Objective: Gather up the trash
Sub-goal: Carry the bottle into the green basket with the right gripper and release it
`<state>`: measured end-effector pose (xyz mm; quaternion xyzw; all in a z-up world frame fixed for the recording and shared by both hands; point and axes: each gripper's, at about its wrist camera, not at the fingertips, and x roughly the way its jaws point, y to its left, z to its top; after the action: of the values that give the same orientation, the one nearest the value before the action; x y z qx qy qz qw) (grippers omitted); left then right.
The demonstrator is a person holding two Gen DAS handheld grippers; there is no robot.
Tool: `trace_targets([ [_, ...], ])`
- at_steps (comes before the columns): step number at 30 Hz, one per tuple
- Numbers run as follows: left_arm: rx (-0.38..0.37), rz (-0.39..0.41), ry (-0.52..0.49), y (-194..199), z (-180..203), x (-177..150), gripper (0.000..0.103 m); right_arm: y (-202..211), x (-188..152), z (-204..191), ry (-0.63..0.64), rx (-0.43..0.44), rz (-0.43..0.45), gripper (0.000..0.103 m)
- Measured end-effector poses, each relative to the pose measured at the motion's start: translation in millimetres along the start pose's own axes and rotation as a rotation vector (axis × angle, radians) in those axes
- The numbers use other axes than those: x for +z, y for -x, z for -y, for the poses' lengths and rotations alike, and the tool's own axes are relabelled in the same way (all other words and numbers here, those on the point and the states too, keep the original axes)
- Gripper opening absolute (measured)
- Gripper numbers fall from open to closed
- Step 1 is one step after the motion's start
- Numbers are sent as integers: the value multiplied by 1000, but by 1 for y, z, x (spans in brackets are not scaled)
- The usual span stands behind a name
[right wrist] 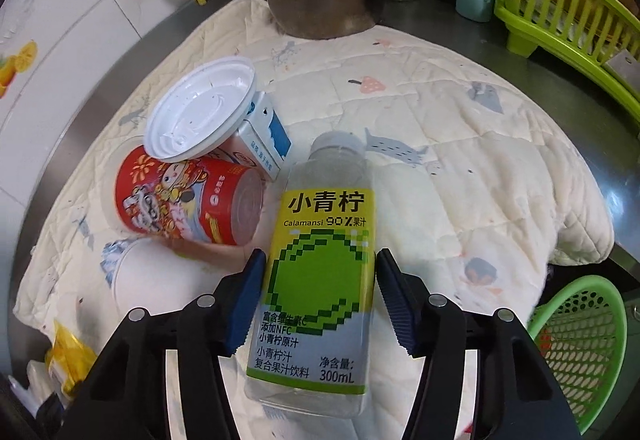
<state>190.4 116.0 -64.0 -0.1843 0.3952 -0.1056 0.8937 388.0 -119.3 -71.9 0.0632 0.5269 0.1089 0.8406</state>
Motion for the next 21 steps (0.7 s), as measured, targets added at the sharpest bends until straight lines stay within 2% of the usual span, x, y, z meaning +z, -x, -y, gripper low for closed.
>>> trace_targets([
  [9, -16, 28, -49, 16, 34, 0, 13, 51, -21, 33, -17, 96, 52, 53],
  [21, -59, 24, -128, 17, 91, -4, 13, 96, -52, 72, -36, 169, 98, 52],
])
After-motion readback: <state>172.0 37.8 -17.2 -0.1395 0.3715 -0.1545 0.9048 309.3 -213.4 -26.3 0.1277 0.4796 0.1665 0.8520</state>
